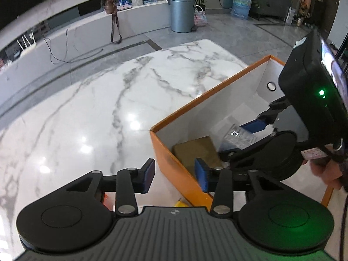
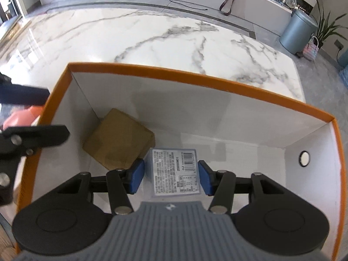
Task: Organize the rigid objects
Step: 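Lift both tools out of the orange box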
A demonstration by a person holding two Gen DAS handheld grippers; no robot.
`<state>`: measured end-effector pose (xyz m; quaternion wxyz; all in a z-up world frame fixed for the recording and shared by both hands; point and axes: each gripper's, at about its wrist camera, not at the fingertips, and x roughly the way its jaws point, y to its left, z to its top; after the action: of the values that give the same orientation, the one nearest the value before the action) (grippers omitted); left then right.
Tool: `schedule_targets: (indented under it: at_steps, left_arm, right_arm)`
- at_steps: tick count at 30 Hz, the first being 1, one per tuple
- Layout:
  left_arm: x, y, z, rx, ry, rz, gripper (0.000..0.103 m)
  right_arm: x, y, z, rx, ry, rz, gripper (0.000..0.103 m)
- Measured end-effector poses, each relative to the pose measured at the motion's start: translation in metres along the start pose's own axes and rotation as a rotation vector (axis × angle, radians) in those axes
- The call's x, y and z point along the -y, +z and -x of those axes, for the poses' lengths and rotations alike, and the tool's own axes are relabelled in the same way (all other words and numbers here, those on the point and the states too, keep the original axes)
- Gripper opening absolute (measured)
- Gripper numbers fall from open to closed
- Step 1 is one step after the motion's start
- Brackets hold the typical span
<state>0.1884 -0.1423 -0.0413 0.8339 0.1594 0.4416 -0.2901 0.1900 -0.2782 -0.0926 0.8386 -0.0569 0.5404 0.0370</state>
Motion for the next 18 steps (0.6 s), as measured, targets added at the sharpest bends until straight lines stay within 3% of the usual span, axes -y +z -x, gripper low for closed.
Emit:
schedule_targets:
  at_steps: [2, 8, 18]
  left_arm:
    - [0.0, -0.002, -0.001, -0.002, -0.022, 0.007, 0.036]
    - [0.001, -0.003, -0.004, -0.003, -0.02, 0.019, 0.028]
    - [0.0, -0.002, -0.002, 0.009, -0.012, 0.033, 0.027]
  right_arm:
    - [0.0, 0.002, -0.002, 0.002, 0.0, -0.016, 0.053]
    - [0.001, 0.005, -0.012, -0.028, 0.031, -0.124, 0.051]
    - [0.001, 0.002, -0.01, -0.04, 0.029, -0.149, 0.055]
